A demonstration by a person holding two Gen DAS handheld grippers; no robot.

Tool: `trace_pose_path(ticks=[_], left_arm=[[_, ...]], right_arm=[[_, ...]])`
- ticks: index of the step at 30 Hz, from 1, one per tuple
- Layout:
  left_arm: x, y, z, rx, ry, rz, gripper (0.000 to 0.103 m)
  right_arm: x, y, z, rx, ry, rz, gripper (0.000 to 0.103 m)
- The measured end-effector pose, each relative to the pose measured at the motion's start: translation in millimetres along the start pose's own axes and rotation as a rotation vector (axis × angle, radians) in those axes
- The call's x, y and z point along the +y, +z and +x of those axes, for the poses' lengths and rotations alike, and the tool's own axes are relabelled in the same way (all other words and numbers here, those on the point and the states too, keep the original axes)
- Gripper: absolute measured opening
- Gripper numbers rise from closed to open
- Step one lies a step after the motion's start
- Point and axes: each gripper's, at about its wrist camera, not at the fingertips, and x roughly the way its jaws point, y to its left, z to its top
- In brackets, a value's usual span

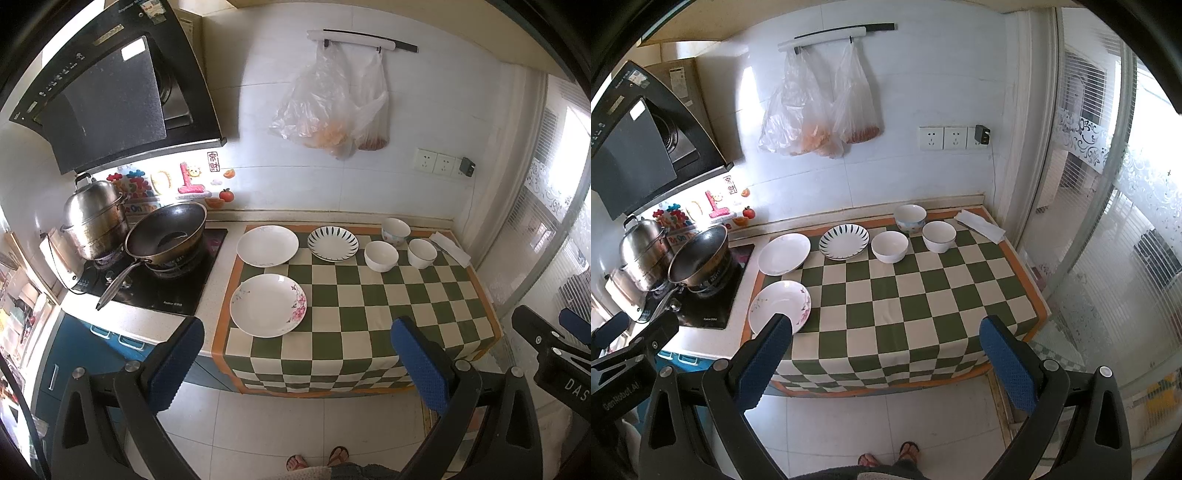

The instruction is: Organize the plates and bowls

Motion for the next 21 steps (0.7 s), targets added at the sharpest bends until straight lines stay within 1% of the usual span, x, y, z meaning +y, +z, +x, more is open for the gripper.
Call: trace_pose_path(ticks=[21], left_arm=[[1.3,0.4,-1.1,-0.001,0.000,-0.003,0.103]], right_arm=[[4.5,0.5,-2.0,-0.004,0.002,-0.004,0.103]])
